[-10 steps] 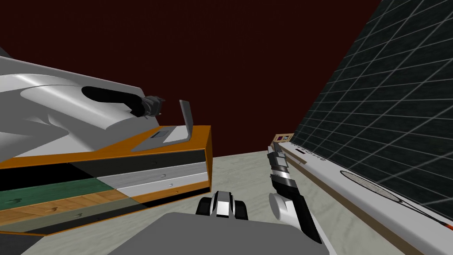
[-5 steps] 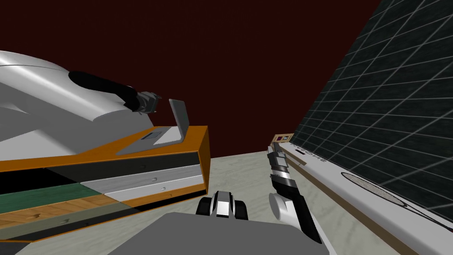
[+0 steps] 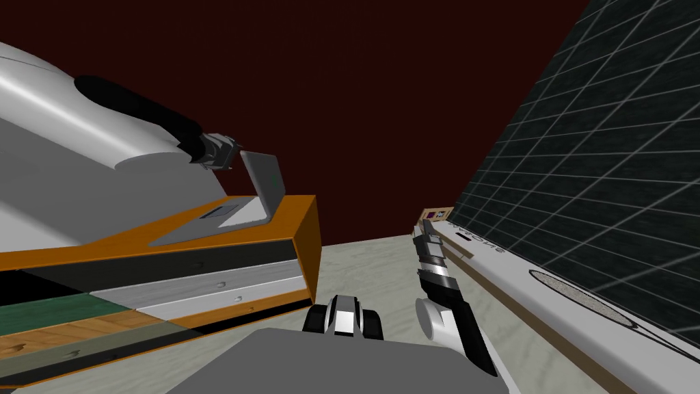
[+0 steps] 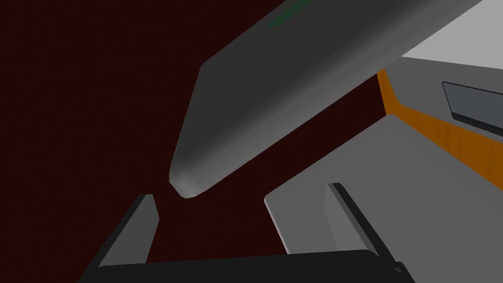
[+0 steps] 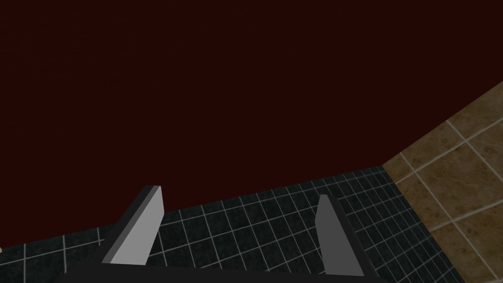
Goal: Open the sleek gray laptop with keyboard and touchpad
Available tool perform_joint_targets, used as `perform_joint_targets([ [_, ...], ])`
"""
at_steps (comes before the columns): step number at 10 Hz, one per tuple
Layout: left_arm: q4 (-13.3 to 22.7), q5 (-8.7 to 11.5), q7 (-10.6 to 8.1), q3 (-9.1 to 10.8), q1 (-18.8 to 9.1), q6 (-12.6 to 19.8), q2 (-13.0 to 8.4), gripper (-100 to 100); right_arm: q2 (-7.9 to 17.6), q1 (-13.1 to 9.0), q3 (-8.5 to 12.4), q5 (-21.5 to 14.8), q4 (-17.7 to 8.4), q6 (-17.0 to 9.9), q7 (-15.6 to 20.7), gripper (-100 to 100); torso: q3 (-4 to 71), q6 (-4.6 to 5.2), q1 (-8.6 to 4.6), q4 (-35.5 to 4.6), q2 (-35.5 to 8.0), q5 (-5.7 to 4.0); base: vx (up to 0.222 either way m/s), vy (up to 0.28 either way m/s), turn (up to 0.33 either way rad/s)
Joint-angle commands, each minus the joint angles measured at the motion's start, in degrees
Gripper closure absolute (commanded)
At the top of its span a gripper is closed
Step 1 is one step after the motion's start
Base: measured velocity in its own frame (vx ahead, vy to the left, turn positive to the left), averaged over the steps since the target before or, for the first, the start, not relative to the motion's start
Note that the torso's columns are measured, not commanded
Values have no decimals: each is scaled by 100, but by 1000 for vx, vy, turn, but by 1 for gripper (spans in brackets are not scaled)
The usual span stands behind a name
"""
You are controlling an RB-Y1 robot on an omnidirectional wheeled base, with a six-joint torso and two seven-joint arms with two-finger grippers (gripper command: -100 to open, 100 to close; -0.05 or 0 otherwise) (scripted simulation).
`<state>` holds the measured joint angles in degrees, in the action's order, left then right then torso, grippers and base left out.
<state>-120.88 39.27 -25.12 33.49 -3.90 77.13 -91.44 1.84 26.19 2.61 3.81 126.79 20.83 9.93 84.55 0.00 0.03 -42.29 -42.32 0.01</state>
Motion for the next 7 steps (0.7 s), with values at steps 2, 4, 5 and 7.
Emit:
perform_joint_targets([
  [2,80,195,11,63,-28,174,-213,-100,0,0,0,0,0,0,0,0,-3,-1,7,-2,-3,3,32,-55,1],
  [4,81,204,11,68,-29,195,-222,100,1,-1,1,0,0,0,0,0,-4,-1,16,-2,-5,6,2,-4,0],
  [5,353,186,-9,83,-114,-32,38,100,1,-1,1,0,0,0,0,0,-2,-1,8,-1,-2,4,-39,28,-32],
  [7,625,168,-30,98,-199,-260,298,100,1,-2,1,0,0,0,0,0,-22,-22,60,2,-25,42,-120,32,-18],
])
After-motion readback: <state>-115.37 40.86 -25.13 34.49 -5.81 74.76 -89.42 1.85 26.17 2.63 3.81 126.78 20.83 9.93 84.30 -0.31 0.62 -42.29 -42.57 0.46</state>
